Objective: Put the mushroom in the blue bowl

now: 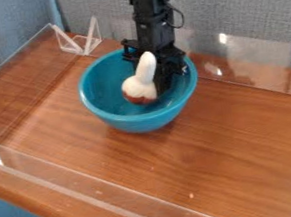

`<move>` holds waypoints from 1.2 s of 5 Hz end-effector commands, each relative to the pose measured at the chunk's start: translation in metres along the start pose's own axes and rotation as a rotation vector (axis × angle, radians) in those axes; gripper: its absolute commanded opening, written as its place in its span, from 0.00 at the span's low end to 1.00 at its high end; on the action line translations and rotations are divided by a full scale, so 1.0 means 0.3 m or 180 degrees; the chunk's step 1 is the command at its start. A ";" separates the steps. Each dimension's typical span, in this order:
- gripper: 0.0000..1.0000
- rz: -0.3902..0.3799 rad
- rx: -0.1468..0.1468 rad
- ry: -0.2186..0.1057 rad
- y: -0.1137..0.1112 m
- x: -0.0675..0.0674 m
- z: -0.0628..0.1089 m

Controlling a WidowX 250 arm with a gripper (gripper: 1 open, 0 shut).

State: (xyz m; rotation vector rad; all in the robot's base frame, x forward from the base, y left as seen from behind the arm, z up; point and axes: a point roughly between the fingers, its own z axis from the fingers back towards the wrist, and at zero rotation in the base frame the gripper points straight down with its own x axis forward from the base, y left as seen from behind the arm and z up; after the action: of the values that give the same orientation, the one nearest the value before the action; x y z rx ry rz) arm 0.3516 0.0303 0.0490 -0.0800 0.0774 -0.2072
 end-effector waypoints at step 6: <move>0.00 -0.0014 0.0073 -0.0133 0.047 0.038 0.035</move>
State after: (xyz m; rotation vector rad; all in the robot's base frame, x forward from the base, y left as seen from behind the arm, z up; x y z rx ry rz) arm 0.3574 0.0354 0.0395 -0.0779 0.0949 -0.2087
